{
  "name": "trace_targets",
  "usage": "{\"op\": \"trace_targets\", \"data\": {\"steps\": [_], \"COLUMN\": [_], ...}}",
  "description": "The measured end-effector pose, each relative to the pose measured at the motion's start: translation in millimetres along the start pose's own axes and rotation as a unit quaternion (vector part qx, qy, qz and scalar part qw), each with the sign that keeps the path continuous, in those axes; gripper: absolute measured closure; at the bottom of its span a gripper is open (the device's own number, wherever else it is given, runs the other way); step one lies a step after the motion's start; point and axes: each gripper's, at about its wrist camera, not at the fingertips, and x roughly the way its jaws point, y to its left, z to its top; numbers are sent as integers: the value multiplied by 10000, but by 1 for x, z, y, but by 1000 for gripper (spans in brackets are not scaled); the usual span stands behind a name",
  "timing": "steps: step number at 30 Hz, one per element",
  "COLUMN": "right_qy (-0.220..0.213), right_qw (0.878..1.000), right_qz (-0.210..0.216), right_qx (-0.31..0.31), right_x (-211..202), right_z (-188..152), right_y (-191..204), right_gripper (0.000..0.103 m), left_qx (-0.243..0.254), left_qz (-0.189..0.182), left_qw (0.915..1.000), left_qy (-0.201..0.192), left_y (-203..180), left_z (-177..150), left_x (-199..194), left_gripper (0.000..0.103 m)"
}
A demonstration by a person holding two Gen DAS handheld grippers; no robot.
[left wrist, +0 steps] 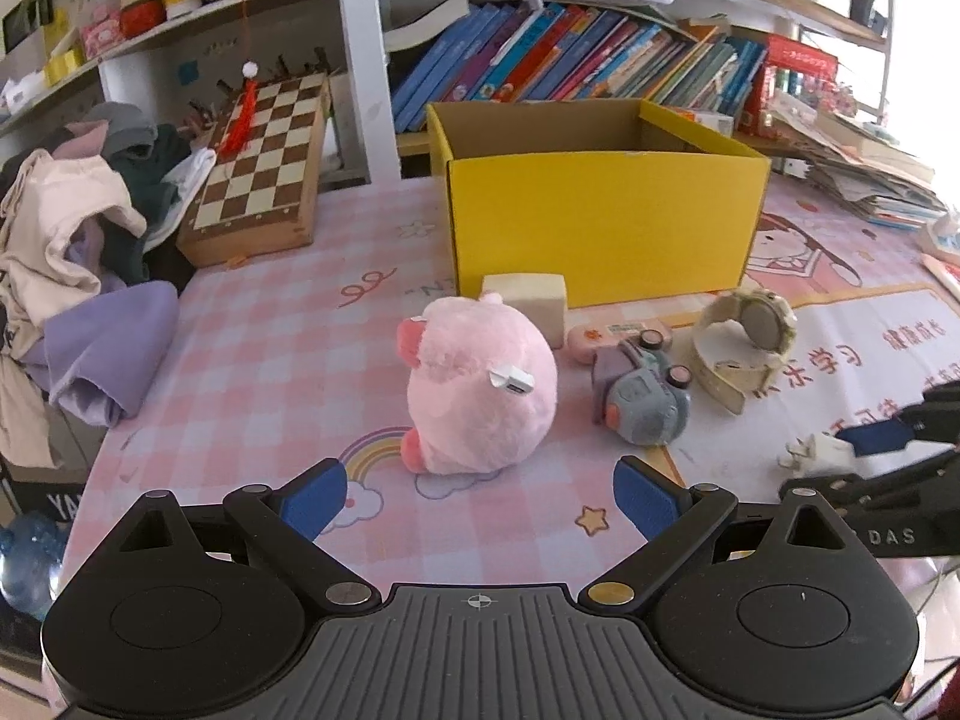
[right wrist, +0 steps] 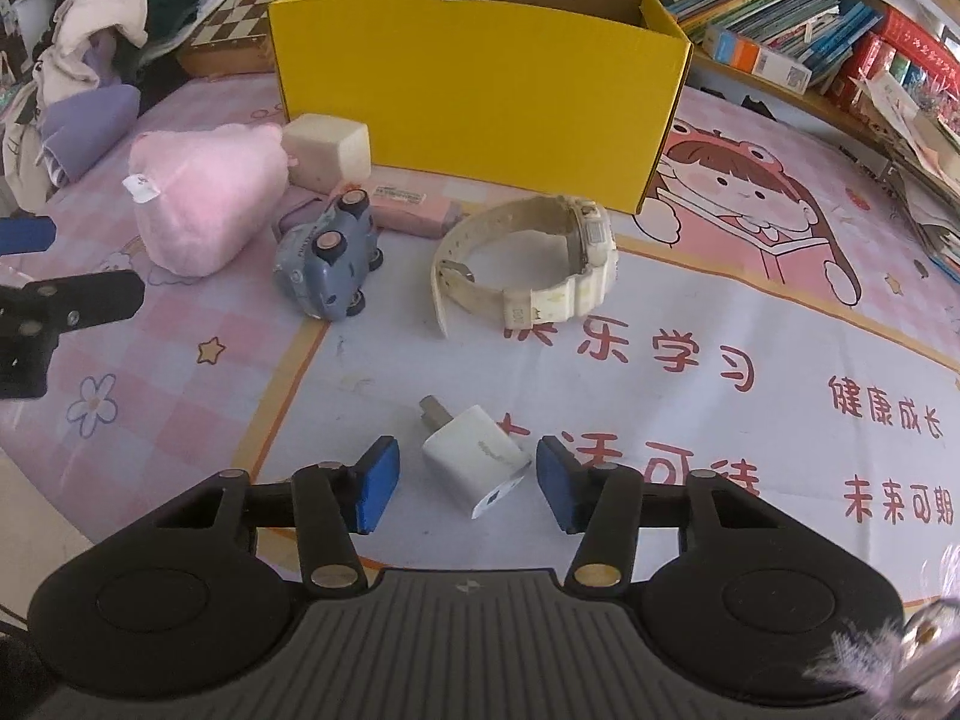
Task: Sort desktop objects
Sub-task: 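Close the right tool on the small white plug adapter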
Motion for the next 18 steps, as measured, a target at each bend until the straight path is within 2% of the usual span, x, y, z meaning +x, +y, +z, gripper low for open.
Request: {"op": "trace_targets", "data": {"steps": [10,18], "right_qy": [83,124], "right_qw": [9998,9991], "right_qz": [156,331], "right_qx": [-114,-221], "right_x": [8,10], "right_z": [8,11], "right_y": [-7,-12], "right_gripper": [64,65], "left_qx": [-197,-326], "left_qz": [39,48], "left_qw": [9998,9995], "left_qy": [-2,-29], "left_y": [4,8], "left_z": [12,19], "left_x": [24,39], "left_gripper": [7,13]}}
